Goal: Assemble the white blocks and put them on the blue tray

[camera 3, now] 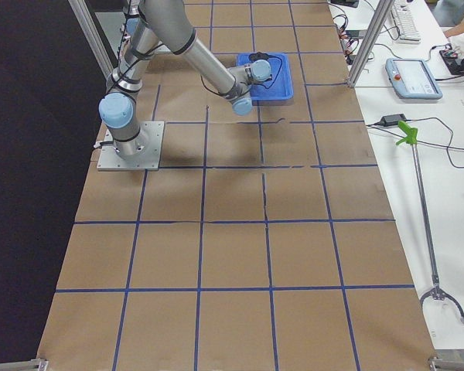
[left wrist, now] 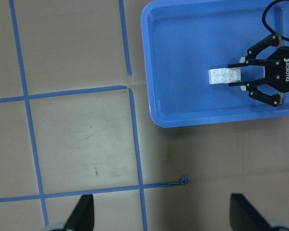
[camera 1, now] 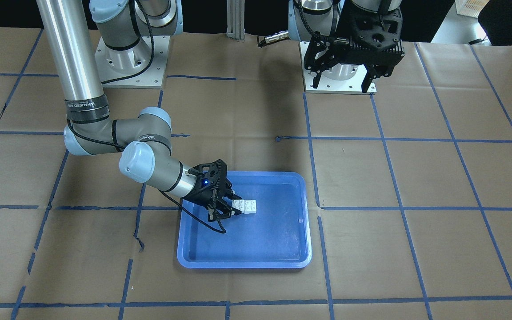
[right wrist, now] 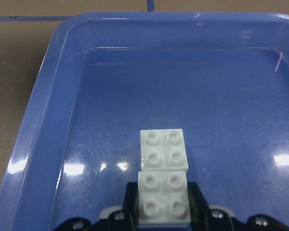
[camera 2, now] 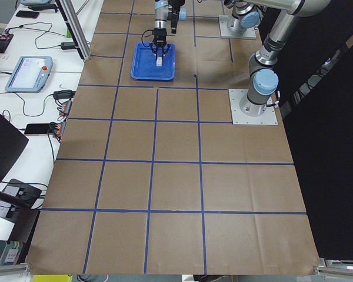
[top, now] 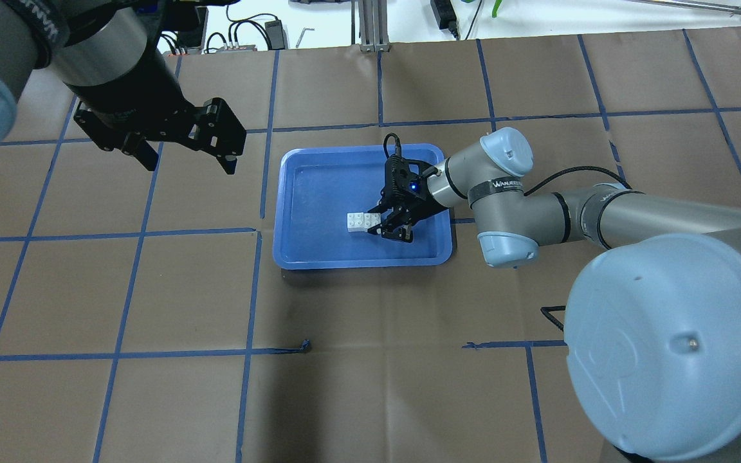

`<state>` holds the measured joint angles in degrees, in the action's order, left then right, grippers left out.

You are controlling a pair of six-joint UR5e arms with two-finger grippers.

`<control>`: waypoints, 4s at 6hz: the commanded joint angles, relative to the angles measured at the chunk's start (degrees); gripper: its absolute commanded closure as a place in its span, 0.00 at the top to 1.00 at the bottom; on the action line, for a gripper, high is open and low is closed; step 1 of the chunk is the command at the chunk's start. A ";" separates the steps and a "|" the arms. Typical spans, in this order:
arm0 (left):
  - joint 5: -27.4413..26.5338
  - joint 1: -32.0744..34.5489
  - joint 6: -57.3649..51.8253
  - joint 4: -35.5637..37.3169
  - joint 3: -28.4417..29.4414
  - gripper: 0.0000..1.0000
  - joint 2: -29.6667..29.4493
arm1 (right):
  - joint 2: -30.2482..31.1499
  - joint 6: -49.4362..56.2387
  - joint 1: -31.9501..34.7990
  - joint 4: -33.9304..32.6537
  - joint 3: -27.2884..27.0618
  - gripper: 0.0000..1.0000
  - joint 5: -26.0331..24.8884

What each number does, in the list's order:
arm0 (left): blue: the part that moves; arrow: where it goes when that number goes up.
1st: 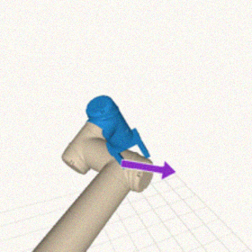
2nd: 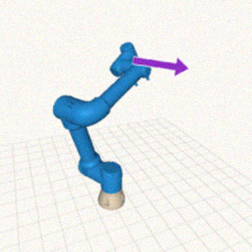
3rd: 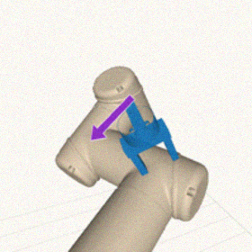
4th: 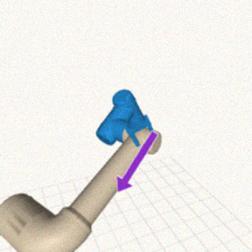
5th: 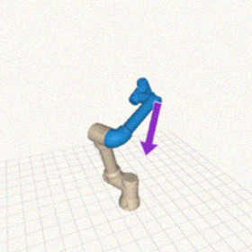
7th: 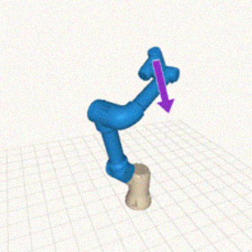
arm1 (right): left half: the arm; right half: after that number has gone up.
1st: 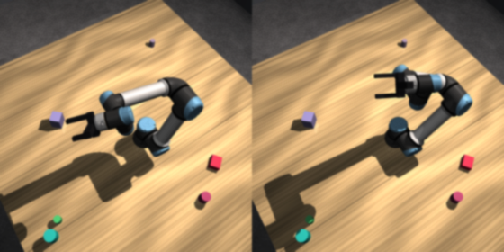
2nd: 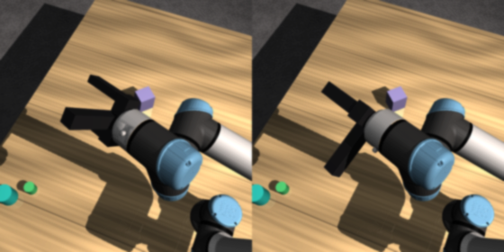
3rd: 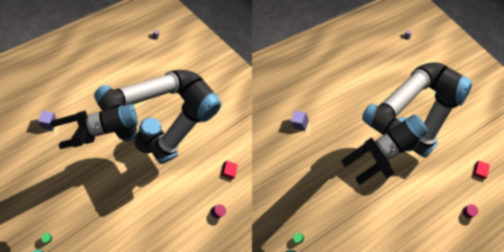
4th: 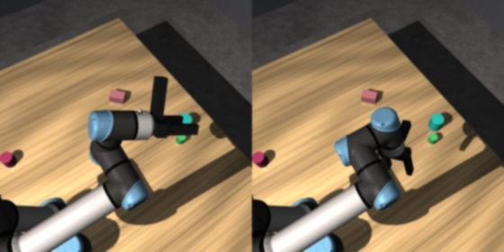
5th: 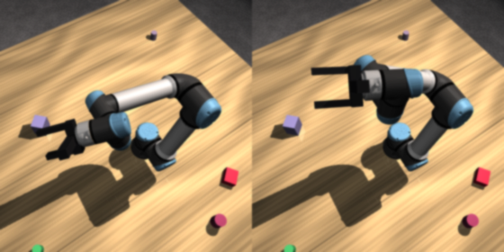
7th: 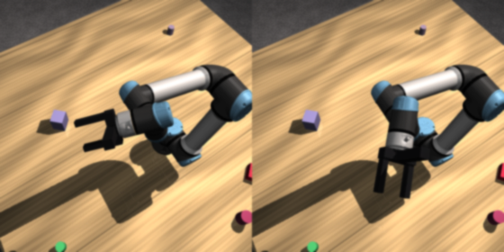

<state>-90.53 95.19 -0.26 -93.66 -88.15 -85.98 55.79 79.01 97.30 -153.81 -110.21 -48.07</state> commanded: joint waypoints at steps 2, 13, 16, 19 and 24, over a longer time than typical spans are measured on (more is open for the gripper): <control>0.00 0.00 -0.01 -0.03 -0.01 0.99 0.02 | 0.03 0.00 0.00 0.00 0.17 0.45 0.08; 0.00 0.00 0.08 -0.03 -0.09 0.99 0.11 | 24.77 -36.65 -12.91 31.00 4.31 1.00 -27.54; 0.00 0.00 0.08 -0.03 -0.09 0.99 0.20 | 31.21 -64.53 -12.31 44.32 8.31 1.00 -39.95; 0.00 0.00 0.08 -0.03 -0.09 0.99 0.20 | 31.40 -80.39 -7.92 65.96 22.99 1.00 -41.31; 0.00 0.00 0.08 -0.12 -0.18 0.99 0.28 | 32.19 -80.51 -7.82 68.12 23.99 1.00 -41.40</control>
<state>-90.53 95.18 -0.18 -93.77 -88.31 -85.72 88.05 -1.49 89.47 -85.71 -86.20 -89.45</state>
